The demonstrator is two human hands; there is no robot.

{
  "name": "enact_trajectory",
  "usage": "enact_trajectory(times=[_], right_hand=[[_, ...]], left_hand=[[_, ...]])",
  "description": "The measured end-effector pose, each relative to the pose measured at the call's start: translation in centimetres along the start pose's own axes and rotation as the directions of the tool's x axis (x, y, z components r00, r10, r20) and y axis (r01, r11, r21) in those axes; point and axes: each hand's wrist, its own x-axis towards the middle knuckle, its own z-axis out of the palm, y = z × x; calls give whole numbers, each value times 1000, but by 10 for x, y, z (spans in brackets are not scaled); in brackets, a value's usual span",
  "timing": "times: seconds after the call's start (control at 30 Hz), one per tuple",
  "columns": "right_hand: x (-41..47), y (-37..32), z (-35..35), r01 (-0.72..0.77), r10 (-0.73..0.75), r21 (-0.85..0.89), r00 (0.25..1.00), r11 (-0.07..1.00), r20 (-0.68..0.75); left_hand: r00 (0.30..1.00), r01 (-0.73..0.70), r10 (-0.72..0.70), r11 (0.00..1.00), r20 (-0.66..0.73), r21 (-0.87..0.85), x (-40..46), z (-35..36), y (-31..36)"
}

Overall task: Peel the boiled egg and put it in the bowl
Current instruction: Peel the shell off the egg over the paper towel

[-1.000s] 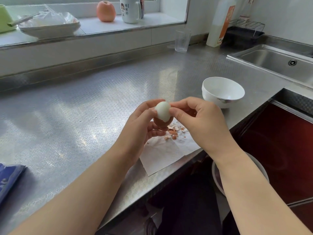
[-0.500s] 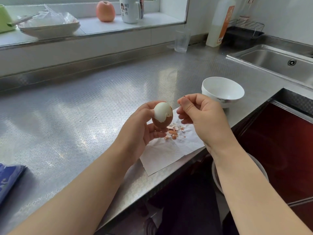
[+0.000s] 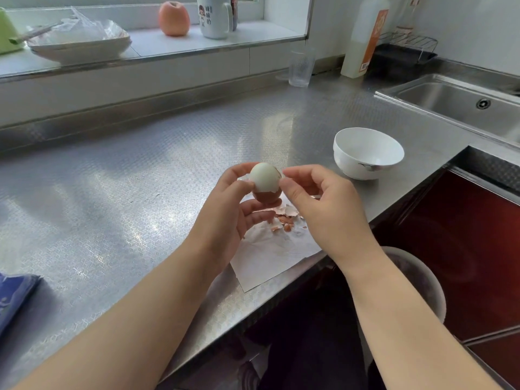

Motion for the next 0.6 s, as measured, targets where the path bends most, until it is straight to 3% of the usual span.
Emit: enact_trajectory(times=[0.37,0.6], right_hand=[[1,3,15,52,-51,6,991,999,-125],[2,9,17,10,-13,-19,985,1000,-172]], left_hand=[[999,-20,20,1000,-34,-10,-3,2,1],[999,-20,20,1000,-42,6,-3,0,-2]])
